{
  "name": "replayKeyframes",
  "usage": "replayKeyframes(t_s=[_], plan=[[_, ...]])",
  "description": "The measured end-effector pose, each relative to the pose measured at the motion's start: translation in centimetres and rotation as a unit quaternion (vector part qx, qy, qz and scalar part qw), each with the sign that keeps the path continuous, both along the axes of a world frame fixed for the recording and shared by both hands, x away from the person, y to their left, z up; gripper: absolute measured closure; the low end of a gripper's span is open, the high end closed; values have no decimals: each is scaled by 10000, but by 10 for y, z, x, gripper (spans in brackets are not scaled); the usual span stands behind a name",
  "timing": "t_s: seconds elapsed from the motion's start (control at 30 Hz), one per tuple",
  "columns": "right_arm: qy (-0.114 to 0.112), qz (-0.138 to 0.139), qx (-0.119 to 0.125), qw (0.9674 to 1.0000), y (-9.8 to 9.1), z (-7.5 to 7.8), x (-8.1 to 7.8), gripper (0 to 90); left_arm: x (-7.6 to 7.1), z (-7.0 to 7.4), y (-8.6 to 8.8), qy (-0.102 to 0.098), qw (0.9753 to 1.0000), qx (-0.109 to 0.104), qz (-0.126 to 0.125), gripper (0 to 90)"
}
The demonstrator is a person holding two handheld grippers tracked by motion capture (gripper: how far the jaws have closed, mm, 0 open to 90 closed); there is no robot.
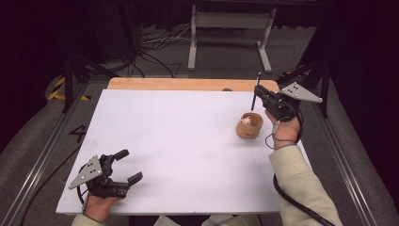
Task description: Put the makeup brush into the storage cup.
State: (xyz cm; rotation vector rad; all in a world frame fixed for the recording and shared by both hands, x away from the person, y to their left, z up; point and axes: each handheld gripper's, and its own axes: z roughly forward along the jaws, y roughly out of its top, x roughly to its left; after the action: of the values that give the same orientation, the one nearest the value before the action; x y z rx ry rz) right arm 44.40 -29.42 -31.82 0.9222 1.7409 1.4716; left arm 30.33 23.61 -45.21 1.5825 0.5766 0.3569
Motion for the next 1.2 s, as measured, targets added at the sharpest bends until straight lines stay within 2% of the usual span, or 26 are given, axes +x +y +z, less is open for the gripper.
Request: replayKeyframes(t_s=[0.43,0.7,1.2], plan=[[36,-223,5,9997,-13,-4,3,838,0,0,0,14,10000,-8,12,47],[244,-286,-11,9993,-16,-20,6,838,0,0,1,12,10000,-4,3,47],[487,-314,65,9983,-17,-40,8,837,0,0,0,10,10000,-3,0,47]])
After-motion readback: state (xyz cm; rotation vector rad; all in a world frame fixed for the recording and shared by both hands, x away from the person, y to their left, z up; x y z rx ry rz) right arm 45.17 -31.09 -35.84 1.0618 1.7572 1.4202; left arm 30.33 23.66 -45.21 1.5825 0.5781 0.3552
